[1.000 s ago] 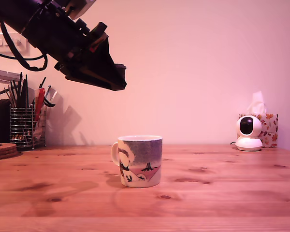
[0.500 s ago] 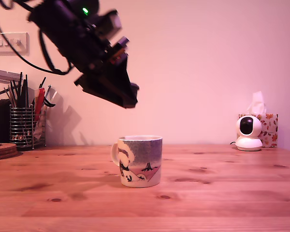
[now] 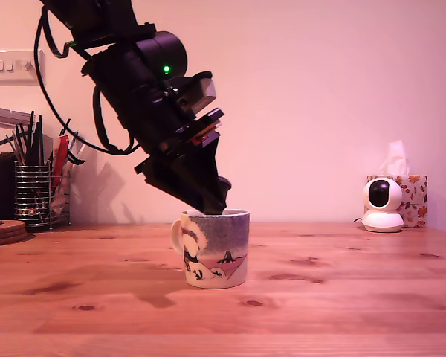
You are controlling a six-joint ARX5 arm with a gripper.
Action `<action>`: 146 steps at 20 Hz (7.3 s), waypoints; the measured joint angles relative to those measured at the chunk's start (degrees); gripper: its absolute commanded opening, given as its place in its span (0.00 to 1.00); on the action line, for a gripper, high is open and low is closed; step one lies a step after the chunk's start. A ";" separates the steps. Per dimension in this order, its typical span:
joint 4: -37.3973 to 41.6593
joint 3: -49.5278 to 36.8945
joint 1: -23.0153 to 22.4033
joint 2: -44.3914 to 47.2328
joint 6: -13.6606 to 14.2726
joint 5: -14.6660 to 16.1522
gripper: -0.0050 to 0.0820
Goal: Pick up the coffee capsules on the table and drop them inside the coffee cup
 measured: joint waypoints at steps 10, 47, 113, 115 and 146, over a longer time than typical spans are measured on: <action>0.00 0.07 -0.15 0.00 0.81 -0.17 0.27; -11.54 5.68 -0.15 -2.10 0.72 0.52 0.03; 4.15 -22.32 -5.49 -31.91 -41.94 -30.67 0.70; 4.02 -22.32 -5.38 -31.50 -44.06 -30.67 0.70; 13.73 -22.32 -0.61 -11.04 -44.65 -27.76 0.70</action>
